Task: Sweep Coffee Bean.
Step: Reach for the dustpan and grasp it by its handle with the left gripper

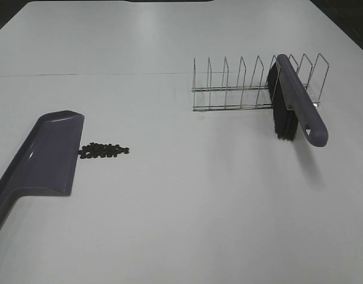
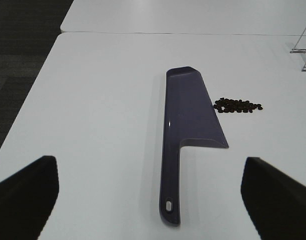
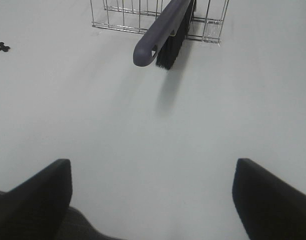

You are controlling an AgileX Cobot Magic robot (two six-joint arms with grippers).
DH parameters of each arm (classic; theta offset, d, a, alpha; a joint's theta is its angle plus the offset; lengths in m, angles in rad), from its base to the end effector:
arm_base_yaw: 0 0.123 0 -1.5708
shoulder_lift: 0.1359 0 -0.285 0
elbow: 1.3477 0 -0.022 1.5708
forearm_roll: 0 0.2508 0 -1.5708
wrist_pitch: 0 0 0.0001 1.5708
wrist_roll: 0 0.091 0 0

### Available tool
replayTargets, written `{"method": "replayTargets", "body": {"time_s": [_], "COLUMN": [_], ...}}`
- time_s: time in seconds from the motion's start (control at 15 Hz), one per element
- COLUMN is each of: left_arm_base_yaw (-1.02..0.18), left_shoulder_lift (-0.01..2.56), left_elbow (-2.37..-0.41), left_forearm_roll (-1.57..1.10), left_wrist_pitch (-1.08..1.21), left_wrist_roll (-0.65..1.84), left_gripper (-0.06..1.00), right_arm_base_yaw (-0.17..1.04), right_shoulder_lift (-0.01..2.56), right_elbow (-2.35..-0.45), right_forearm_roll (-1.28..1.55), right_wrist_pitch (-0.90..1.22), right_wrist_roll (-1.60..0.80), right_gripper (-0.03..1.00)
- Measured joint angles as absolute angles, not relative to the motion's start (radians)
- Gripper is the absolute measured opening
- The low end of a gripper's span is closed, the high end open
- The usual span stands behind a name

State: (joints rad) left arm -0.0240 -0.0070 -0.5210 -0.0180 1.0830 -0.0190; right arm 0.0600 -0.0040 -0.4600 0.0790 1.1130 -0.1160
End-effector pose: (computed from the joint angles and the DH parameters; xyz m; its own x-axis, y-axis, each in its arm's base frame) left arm -0.0094 -0.0012 0.2812 -0.4516 -0.0166 -0.8921 0.0258 0.9992 -0.0317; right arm -0.0039 0.0062 0.2622 -0.5193 -0.1121 -0.8472 -0.1622 0.9863 -0.0310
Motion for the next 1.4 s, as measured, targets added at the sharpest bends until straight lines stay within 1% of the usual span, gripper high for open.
{"method": "replayTargets", "body": {"time_s": [1.4], "left_arm_base_yaw": [-0.024], "left_shoulder_lift": [-0.007], "left_elbow": [-0.521], "left_forearm_roll": [-0.018], "left_wrist_pitch": [1.083], "left_wrist_roll": [-0.019], "left_gripper": [0.91], "right_arm_base_yaw": [0.06], "right_shoulder_lift": [-0.004], "right_elbow": [-0.46], "right_forearm_roll": [0.101], "right_wrist_pitch": [1.113], "right_wrist_roll": [-0.112], "right_gripper": [0.76]}}
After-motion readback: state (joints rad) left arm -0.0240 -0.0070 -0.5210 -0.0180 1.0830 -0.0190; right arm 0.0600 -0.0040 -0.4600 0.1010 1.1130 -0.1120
